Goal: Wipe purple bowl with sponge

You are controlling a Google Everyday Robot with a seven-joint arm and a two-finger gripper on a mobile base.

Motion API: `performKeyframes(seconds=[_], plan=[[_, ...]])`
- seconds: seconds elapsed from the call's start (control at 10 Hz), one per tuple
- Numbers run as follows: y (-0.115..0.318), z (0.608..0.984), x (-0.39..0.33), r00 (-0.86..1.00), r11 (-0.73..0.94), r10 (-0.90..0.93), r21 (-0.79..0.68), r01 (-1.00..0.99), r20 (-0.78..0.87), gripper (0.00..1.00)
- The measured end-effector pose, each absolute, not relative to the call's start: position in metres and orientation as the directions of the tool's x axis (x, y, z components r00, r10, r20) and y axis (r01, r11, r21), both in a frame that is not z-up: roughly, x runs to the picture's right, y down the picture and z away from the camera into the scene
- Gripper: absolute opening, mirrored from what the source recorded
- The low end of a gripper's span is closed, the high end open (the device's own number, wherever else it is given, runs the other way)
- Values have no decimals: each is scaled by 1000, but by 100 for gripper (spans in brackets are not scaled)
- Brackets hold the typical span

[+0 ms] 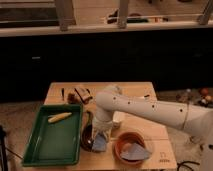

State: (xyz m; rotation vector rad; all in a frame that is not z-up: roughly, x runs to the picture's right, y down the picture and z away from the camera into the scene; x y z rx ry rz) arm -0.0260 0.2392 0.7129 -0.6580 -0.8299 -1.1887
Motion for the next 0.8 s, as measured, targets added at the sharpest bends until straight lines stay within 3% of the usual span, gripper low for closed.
performKeyframes(seconds=[0.8], plan=[[202, 745, -64, 71, 207, -576, 62, 976, 814, 0]])
